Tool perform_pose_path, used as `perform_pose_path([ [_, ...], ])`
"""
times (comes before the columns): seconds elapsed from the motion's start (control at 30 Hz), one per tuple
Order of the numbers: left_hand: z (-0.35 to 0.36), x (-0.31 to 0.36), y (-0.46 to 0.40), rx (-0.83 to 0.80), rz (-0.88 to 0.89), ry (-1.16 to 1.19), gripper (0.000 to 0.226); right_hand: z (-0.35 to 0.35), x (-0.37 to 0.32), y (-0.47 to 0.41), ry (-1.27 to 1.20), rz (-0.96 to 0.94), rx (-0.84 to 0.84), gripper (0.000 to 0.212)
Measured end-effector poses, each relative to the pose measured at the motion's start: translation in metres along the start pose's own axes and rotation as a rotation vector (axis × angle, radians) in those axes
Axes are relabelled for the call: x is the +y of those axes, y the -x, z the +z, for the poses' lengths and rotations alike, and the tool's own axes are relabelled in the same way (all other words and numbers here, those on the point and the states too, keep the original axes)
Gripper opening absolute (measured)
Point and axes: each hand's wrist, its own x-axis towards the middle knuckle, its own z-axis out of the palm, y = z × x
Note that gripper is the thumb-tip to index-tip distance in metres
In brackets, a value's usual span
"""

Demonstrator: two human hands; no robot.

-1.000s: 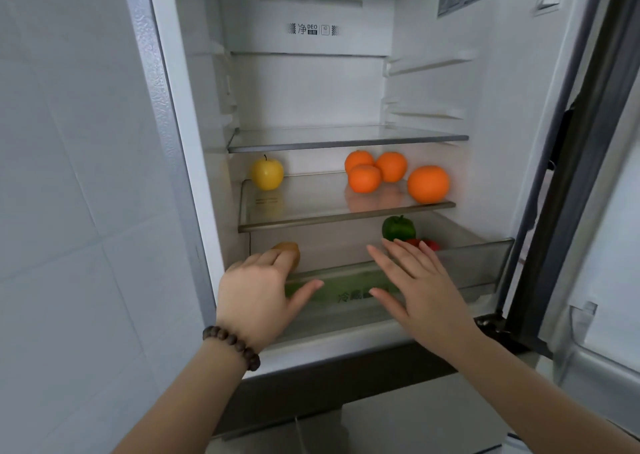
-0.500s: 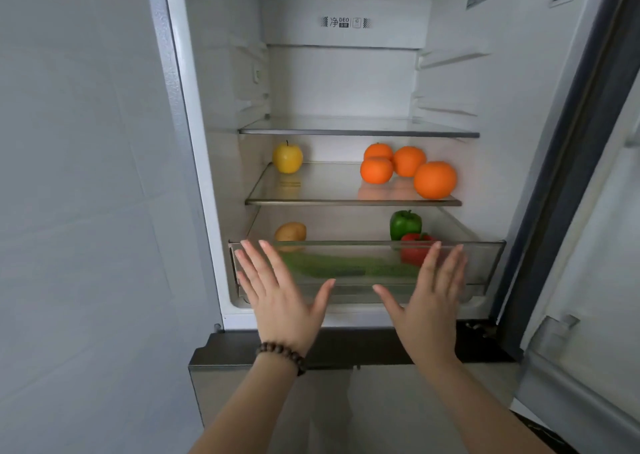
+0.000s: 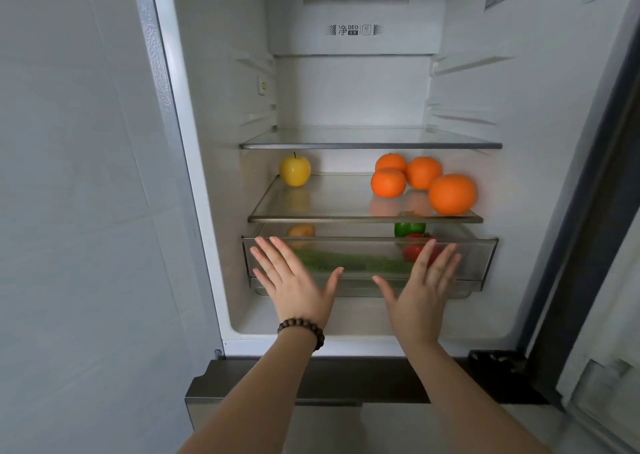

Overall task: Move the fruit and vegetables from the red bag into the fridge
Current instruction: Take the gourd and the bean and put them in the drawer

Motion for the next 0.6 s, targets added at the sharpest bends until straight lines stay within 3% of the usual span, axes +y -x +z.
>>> perform_pose_path([
  [0.6, 0.038, -0.010, -0.039, -0.020, 0.051, 0.024, 0.118, 0.043, 0.007, -0.043, 0.009, -0.028, 0.027, 0.107],
])
